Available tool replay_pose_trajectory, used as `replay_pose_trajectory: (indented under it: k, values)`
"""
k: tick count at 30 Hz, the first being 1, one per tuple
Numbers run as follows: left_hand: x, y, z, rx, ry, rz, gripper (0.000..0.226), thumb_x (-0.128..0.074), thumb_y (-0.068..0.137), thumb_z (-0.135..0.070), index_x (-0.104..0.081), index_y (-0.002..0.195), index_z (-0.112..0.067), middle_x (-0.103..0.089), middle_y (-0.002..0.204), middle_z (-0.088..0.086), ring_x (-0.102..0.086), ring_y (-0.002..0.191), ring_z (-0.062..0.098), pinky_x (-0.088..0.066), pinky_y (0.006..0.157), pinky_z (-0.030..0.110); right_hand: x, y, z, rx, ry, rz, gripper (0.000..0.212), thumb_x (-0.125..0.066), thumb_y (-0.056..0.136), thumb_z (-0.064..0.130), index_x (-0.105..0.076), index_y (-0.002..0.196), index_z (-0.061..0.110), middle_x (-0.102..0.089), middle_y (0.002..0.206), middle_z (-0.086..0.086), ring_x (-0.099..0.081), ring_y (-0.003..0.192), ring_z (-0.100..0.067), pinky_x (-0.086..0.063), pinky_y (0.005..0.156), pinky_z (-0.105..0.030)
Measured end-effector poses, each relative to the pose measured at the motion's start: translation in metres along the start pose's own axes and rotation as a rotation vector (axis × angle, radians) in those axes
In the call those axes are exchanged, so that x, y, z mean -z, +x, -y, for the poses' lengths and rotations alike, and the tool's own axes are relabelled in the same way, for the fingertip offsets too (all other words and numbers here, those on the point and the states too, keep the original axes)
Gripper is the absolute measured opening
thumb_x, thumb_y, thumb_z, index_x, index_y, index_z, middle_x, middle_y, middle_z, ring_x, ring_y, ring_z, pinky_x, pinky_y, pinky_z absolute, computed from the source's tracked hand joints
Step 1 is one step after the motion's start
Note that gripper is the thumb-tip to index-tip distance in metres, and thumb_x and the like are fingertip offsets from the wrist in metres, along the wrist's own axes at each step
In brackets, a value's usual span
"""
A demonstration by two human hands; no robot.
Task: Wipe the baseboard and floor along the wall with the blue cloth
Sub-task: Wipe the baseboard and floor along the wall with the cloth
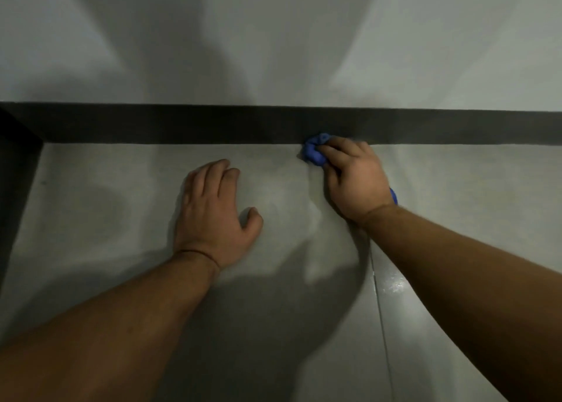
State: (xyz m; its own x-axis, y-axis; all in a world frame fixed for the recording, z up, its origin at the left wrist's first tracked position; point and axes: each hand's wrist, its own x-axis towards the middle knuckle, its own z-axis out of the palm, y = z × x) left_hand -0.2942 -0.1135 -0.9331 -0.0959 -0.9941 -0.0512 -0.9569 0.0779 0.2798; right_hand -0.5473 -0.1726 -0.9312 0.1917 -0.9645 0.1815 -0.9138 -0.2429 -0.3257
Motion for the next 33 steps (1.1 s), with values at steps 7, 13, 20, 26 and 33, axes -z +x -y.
replay_pose_trajectory:
  k: [7,13,20,26,33]
  values:
    - [-0.001,-0.001,0.0,-0.018,-0.02,-0.048,0.076,-0.046,0.082,-0.051,-0.05,0.142,-0.006,-0.045,0.151,0.016,-0.039,0.139,0.036,-0.033,0.119,0.055,0.033,-0.025,-0.075,-0.404,-0.065,-0.088,0.035,-0.053,0.1,0.016,-0.066,0.133,0.011,-0.062,0.139,-0.013,-0.052,0.125,-0.038,-0.038,0.111,-0.044]
    - [-0.003,-0.001,0.0,-0.015,0.001,-0.049,0.075,-0.047,0.082,-0.051,-0.049,0.142,-0.006,-0.045,0.15,0.016,-0.039,0.139,0.036,-0.032,0.119,0.055,0.038,-0.026,-0.091,-0.665,-0.049,-0.14,0.036,-0.049,0.099,0.013,-0.066,0.129,0.001,-0.064,0.131,-0.025,-0.054,0.124,-0.043,-0.042,0.109,-0.046]
    - [-0.002,-0.001,-0.001,-0.017,-0.002,-0.05,0.073,-0.052,0.081,-0.047,-0.051,0.14,-0.003,-0.047,0.148,0.018,-0.041,0.137,0.038,-0.033,0.118,0.057,0.019,-0.012,-0.037,-0.492,0.23,-0.146,0.03,-0.064,0.094,0.011,-0.074,0.122,0.012,-0.067,0.121,-0.007,-0.059,0.111,-0.022,-0.037,0.101,-0.019]
    - [-0.003,-0.001,0.0,-0.013,0.001,-0.04,0.074,-0.052,0.08,-0.046,-0.051,0.14,-0.004,-0.047,0.149,0.018,-0.041,0.137,0.038,-0.031,0.119,0.055,0.029,0.0,-0.05,-1.131,0.677,-0.769,0.026,-0.06,0.099,0.024,-0.061,0.121,0.013,-0.063,0.104,-0.001,-0.063,0.096,-0.018,-0.043,0.075,-0.015]
    - [-0.005,0.001,0.001,-0.007,0.008,-0.038,0.075,-0.051,0.08,-0.05,-0.049,0.142,-0.008,-0.044,0.151,0.015,-0.038,0.14,0.034,-0.031,0.119,0.056,-0.003,0.032,0.023,-0.778,0.731,-0.545,0.019,-0.06,0.09,0.002,-0.052,0.102,0.015,-0.063,0.105,-0.016,-0.059,0.097,-0.026,-0.047,0.091,-0.023]
